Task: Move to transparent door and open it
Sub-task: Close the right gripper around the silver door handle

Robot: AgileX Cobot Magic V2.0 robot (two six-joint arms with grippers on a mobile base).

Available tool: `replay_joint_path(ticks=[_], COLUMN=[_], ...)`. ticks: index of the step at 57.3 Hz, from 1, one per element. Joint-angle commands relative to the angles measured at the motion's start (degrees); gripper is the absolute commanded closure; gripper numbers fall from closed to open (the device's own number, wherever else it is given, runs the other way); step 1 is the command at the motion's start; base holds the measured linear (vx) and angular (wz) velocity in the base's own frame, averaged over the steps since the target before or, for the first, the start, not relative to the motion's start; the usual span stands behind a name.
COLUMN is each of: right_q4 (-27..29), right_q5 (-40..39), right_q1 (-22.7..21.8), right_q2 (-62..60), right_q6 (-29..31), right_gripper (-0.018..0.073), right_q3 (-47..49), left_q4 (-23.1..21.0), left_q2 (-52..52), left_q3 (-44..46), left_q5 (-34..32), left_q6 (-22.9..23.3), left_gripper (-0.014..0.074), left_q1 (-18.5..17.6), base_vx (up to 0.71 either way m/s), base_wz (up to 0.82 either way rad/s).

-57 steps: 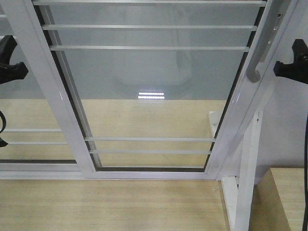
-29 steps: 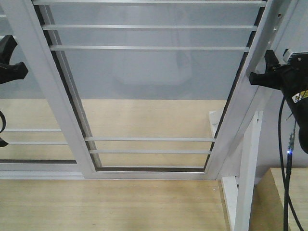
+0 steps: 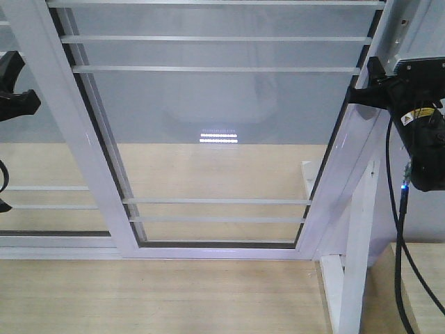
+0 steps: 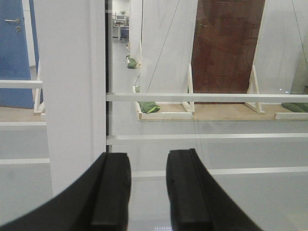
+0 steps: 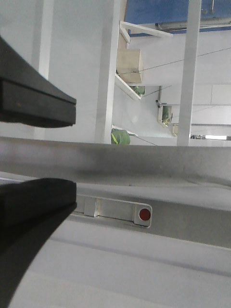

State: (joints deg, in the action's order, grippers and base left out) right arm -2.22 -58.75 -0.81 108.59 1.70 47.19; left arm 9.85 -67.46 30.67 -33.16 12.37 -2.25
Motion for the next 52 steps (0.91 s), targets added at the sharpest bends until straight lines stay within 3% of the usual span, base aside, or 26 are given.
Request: replay_joint_path(ticks=[1,38,52], right_q4=[-0.03,0.54,-3.81], right_q5=[-4.95,-3.58,-4.95], right_q1=[0.13,0.08,0.14], right_q2=[-1.20,4.30,4.30], right_q6=[0.71,1.34,1.05], right_gripper=[0.0201,0.0201,0.0201], right_q3=[3.31,10.32,10.32], left_q4=[-0.68,-0.68,-0.68], left_q2=[0.90,0.90,0.90], left_q3=[1.95,1.95,1.95], left_q5=[-4.32,-4.32,-4.32], left_q6=[0.10,0.16,0.16], left_gripper=[0.0251,0.0251,0.0251], left_q1=[-0.16,-0.16,-0.16], base_vx=[0.00,0.00,0.00], base_wz=[0.00,0.00,0.00])
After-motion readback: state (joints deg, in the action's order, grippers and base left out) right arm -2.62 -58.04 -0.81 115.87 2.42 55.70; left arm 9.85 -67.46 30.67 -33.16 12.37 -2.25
